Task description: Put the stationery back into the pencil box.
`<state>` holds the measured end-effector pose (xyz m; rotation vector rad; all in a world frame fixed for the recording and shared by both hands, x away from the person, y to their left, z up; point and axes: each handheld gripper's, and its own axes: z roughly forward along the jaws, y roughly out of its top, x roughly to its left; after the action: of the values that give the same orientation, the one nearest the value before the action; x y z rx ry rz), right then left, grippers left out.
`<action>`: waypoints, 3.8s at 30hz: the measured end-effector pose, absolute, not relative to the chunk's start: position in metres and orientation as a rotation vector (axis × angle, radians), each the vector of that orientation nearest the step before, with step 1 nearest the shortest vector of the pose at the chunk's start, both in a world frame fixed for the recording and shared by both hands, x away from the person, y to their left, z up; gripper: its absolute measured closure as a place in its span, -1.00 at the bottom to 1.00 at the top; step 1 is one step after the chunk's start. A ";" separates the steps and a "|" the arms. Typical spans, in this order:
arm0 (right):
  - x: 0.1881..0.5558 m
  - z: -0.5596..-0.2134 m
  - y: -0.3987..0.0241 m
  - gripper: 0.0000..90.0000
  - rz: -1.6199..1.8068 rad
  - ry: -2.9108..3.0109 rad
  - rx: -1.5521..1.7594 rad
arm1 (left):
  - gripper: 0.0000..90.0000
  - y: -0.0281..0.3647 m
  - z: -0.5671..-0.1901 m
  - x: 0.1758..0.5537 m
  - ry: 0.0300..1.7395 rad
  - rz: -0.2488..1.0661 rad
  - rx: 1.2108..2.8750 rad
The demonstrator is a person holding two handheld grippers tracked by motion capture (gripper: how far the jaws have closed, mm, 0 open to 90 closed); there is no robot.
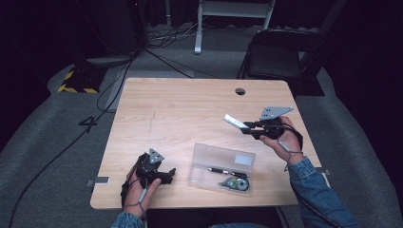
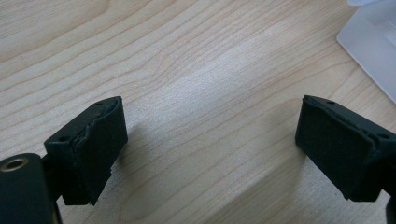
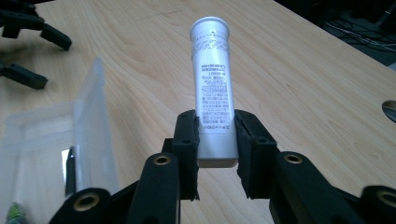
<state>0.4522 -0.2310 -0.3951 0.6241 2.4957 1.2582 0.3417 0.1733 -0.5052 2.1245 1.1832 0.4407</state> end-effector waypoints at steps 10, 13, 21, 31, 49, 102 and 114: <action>0.436 -0.383 -0.222 0.59 1.278 2.541 0.538 | -0.80 0.174 -0.505 0.342 1.179 0.441 2.132; 0.431 -0.380 -0.219 0.59 1.275 2.555 0.506 | -0.80 0.174 -0.505 0.343 1.177 0.439 2.130; 0.418 -0.375 -0.210 0.59 1.281 2.611 0.418 | -0.82 0.173 -0.505 0.344 1.179 0.437 2.135; 0.404 -0.375 -0.196 0.59 1.275 2.671 0.285 | -0.85 0.173 -0.505 0.345 1.190 0.436 2.133; 0.387 -0.385 -0.170 0.59 1.198 2.797 0.119 | -0.85 0.173 -0.505 0.345 1.193 0.439 2.132; 0.385 -0.446 -0.144 0.59 0.815 3.090 -0.017 | -0.89 0.172 -0.506 0.348 1.187 0.436 2.135; 0.389 -0.458 -0.144 0.51 0.835 3.100 0.016 | -0.89 0.172 -0.506 0.348 1.187 0.436 2.135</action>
<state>0.3893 -0.1438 -0.4578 0.0159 3.1001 0.8353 0.3479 0.1719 -0.5055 2.1354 1.1870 0.4362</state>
